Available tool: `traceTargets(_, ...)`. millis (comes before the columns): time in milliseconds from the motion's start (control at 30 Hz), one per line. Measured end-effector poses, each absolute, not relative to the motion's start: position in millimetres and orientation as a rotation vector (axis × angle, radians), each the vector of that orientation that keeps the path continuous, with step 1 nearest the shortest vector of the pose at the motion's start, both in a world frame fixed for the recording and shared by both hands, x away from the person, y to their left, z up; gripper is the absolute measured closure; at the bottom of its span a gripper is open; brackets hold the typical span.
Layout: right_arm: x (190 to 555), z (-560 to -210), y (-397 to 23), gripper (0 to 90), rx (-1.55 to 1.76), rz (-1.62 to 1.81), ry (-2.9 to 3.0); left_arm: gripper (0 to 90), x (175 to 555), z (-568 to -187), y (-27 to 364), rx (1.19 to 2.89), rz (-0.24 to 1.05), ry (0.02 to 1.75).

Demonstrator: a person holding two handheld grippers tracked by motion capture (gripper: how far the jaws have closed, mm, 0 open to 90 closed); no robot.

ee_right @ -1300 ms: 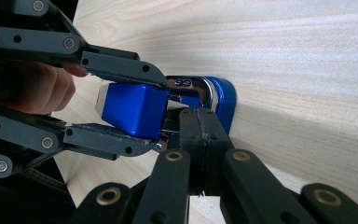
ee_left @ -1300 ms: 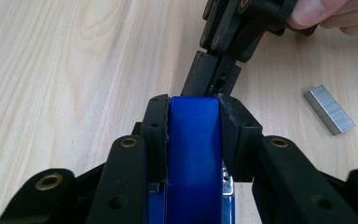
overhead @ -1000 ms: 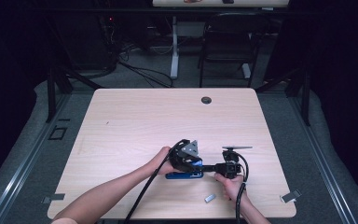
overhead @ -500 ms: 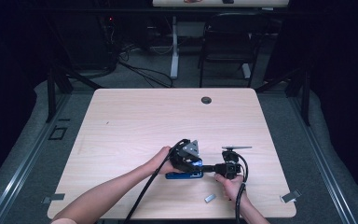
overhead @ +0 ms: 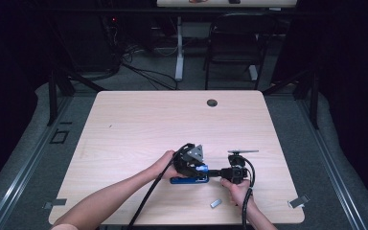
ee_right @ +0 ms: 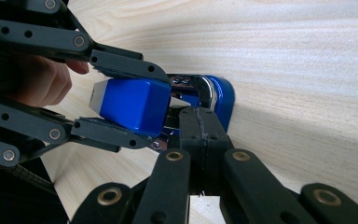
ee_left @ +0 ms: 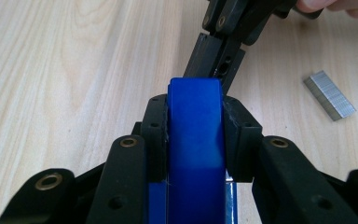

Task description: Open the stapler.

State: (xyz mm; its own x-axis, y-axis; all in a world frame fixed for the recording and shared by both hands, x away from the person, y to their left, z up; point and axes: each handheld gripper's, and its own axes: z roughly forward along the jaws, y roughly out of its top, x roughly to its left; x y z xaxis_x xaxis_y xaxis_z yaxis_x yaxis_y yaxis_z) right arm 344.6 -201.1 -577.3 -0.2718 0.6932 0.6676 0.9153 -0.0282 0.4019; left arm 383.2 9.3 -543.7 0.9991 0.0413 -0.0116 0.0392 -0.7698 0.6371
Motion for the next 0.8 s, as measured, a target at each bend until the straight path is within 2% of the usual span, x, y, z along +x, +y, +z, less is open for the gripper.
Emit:
traceTargets(500, 343.7, -577.1, -199.5, 90.0, -1.705, -1.201, -1.998, 66.4, 379.8, -552.0, 20.3, 2.322, 0.042, 0.041)
traceTargets(600, 343.5, -576.5, -200.5, 90.0, -1.721, -1.197, -2.002, 66.5, 383.0, -538.1, 31.8, 2.197, 0.006, 0.069)
traceTargets(700, 343.3, -580.4, -200.9, 90.0, -1.714, -1.22, -1.955, 66.3, 380.4, -534.2, 28.1, 2.268, 0.049, 0.027)
traceTargets(800, 342.3, -578.0, -196.4, 90.0, -1.701, -1.193, -1.999, 66.2, 383.0, -543.3, 29.7, 2.32, 0.027, 0.032)
